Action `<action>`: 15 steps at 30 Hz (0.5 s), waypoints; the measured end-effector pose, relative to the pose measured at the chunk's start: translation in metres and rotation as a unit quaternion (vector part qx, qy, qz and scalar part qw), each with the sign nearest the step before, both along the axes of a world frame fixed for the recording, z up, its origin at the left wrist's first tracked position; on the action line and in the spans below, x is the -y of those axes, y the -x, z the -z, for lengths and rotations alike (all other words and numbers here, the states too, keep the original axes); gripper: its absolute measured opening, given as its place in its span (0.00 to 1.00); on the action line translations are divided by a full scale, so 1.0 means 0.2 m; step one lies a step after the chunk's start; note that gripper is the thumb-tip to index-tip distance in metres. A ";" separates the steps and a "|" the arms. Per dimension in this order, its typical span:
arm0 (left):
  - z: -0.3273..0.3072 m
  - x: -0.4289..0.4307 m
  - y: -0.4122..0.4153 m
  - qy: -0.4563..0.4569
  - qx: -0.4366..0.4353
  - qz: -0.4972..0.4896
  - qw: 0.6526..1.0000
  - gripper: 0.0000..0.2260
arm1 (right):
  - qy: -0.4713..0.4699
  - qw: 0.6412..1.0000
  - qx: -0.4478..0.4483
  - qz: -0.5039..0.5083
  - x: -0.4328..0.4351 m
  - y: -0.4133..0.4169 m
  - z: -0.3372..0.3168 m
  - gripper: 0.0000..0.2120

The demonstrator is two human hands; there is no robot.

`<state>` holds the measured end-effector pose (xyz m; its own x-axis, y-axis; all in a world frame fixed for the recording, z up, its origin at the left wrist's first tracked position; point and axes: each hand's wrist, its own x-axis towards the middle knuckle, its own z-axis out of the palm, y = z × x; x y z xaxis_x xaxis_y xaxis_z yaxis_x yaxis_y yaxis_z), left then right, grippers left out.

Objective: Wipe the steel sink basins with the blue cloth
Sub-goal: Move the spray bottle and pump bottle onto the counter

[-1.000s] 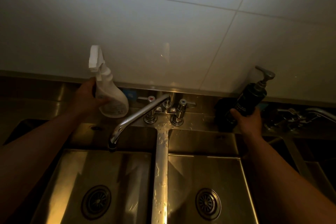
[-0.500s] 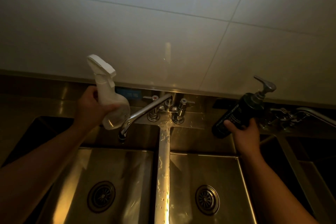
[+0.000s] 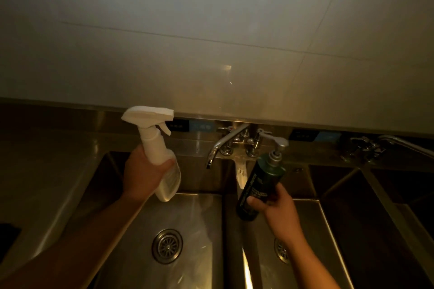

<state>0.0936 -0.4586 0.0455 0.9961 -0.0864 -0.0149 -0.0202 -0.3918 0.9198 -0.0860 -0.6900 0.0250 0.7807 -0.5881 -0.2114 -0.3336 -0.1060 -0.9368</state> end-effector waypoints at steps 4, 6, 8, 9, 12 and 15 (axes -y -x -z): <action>-0.04 -0.09 0.10 -0.003 -0.009 0.001 1.000 0.27 | -0.010 1.000 -0.002 -0.011 -0.18 0.03 -0.02 0.28; -0.06 -0.12 0.15 0.001 -0.012 0.003 1.000 0.27 | -0.002 1.000 -0.001 -0.023 -0.23 0.04 -0.02 0.27; -0.06 -0.15 0.19 0.013 -0.026 0.000 1.000 0.26 | 0.009 0.999 -0.009 -0.042 -0.26 0.05 -0.03 0.28; -0.07 -0.16 0.21 0.017 -0.036 0.001 0.999 0.26 | 0.011 0.999 -0.012 -0.047 -0.27 0.05 -0.03 0.28; -0.08 -0.19 0.26 0.023 -0.064 0.008 0.998 0.24 | 0.012 0.998 -0.016 -0.056 -0.30 0.07 -0.02 0.28; -0.09 -0.23 0.30 0.034 -0.072 0.002 0.997 0.25 | 0.006 0.998 -0.016 -0.062 -0.32 0.09 0.00 0.28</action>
<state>0.0329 -0.4126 0.0635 0.9837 -0.0963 -0.1518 0.1125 -0.3292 0.9375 -0.1033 -0.6256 0.0259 0.8409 -0.4894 -0.2310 -0.3465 -0.1592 -0.9244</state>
